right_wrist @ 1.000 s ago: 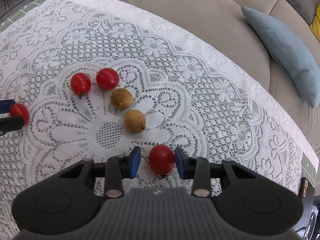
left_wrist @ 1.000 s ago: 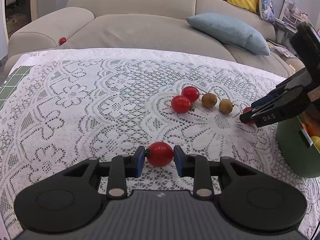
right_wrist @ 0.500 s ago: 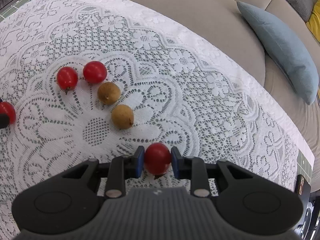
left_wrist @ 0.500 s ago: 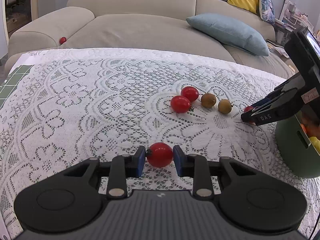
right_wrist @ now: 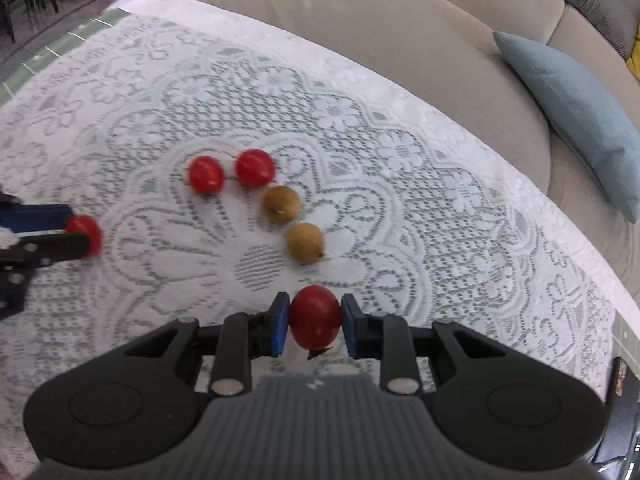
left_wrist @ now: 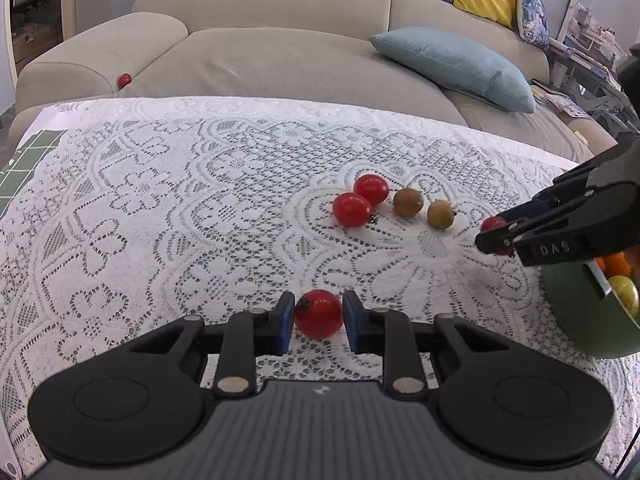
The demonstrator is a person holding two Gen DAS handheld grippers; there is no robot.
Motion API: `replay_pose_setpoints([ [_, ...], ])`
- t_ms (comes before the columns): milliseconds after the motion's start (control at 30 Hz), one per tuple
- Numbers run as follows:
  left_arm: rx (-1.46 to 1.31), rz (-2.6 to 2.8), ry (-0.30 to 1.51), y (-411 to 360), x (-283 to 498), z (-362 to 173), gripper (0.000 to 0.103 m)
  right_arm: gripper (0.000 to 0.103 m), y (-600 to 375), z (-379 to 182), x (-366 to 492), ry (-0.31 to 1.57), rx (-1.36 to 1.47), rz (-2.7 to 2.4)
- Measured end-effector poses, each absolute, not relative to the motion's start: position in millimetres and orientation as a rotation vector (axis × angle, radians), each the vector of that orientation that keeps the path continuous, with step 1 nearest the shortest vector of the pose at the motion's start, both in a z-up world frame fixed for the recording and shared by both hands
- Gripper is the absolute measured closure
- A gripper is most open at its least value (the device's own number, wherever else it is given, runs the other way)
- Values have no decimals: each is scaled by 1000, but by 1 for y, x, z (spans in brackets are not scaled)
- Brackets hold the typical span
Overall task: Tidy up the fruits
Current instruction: 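Carry both red tomatoes over the green colander with both tools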
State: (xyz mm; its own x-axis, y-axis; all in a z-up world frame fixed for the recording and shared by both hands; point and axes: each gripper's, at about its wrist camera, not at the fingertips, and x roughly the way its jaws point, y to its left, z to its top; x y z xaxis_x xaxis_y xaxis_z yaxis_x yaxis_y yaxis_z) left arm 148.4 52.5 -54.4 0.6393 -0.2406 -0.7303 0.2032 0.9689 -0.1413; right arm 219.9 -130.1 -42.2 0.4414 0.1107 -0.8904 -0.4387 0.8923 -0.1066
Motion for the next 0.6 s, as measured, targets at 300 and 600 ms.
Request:
replay_pose_setpoints([
  [300,-57,-314,823,40,142,-32,74,79,-133,-10,187,1007,-275,442],
  [600,-89,-446,791,16,138,-2,74,79,-170,19,161,983,-187,473],
])
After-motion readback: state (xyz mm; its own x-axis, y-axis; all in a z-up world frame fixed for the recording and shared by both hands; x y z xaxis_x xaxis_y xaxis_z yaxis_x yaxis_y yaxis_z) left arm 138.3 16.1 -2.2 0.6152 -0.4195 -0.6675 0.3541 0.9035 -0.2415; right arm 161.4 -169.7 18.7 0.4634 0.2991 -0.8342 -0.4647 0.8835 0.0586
